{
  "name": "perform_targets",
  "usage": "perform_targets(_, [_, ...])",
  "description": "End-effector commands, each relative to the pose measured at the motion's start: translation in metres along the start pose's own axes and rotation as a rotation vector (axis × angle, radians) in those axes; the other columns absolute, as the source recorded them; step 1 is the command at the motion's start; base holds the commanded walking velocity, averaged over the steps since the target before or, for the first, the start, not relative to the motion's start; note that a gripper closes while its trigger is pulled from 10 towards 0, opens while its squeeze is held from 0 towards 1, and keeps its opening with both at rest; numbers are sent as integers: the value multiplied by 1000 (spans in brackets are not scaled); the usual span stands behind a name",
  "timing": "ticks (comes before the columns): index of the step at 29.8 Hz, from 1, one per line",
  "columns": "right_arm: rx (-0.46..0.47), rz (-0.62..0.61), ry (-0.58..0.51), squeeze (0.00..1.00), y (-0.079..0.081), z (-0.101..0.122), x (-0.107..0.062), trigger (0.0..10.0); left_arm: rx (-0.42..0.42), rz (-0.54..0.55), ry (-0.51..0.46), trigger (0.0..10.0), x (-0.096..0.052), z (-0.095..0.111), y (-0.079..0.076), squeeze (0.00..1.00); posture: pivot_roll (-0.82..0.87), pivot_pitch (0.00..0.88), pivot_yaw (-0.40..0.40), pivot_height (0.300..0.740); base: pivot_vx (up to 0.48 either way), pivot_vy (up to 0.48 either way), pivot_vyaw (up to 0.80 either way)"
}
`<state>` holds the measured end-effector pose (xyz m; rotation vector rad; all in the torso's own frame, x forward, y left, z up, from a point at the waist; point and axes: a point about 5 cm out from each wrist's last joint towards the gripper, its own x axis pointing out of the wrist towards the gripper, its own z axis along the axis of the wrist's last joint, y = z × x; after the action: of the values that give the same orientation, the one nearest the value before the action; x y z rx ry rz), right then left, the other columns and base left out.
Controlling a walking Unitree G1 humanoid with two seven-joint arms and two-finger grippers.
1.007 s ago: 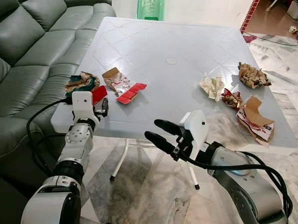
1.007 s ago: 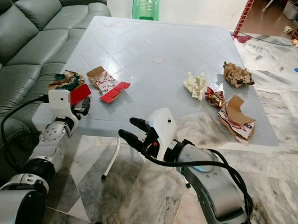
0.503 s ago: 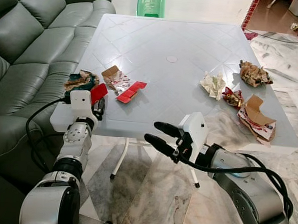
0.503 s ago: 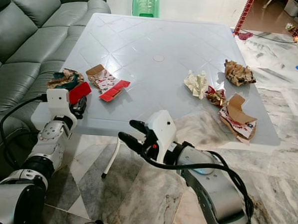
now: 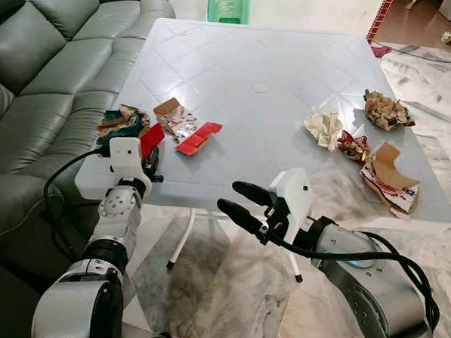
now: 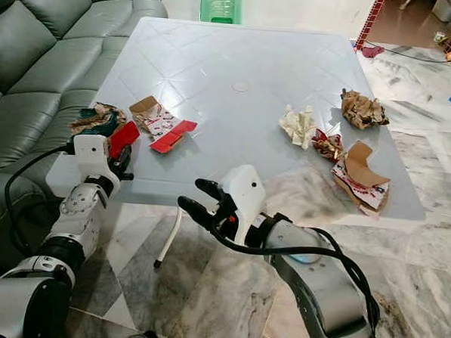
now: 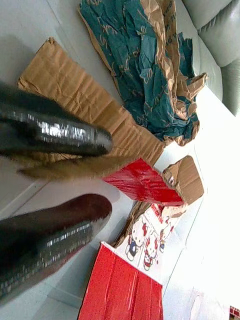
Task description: Picking trash to rubbish bin
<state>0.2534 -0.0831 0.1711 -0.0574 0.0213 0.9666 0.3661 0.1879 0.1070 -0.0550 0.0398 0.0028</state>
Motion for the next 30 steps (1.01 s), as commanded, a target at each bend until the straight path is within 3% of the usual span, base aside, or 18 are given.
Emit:
perform_targets(1, [-1, -20, 8, 0, -1, 1, 0, 10000, -8, -3, -21, 0, 3, 7, -1, 0, -204, 133, -19, 740, 0, 0, 0])
perform_targets(10, [32, -135, -50, 0, -13, 4, 6, 10000, 3, -20, -114, 0, 3, 17, -9, 0, -177, 130, -14, 740, 0, 0, 0])
perform_targets(17, [93, -202, -55, 0, -20, -2, 13, 10000, 20, -45, -211, 0, -10, 21, -13, 0, -106, 133, -11, 740, 0, 0, 0])
perform_targets(18, [91, -238, -51, 0, -27, -6, 18, 10000, 34, -50, -244, 0, -20, 22, -13, 0, -74, 136, -13, 740, 0, 0, 0])
perform_targets(22, [119, -272, -52, 0, -34, -10, 24, 10000, 49, -55, -267, 0, -31, 22, -12, 0, -45, 139, -15, 740, 0, 0, 0])
perform_targets(23, [171, -290, -70, 0, -42, -11, 33, 10000, 78, -53, -300, 0, -47, 24, -11, 0, 1, 142, -23, 740, 0, 0, 0])
perform_targets(24, [171, -290, -70, 0, -42, -11, 33, 10000, 78, -53, -300, 0, -47, 24, -11, 0, 1, 142, -23, 740, 0, 0, 0])
perform_targets(30, [253, -333, -104, 0, -62, -8, 54, 10000, 96, -38, -313, 0, -85, 26, -12, 0, 60, 152, -48, 740, 0, 0, 0])
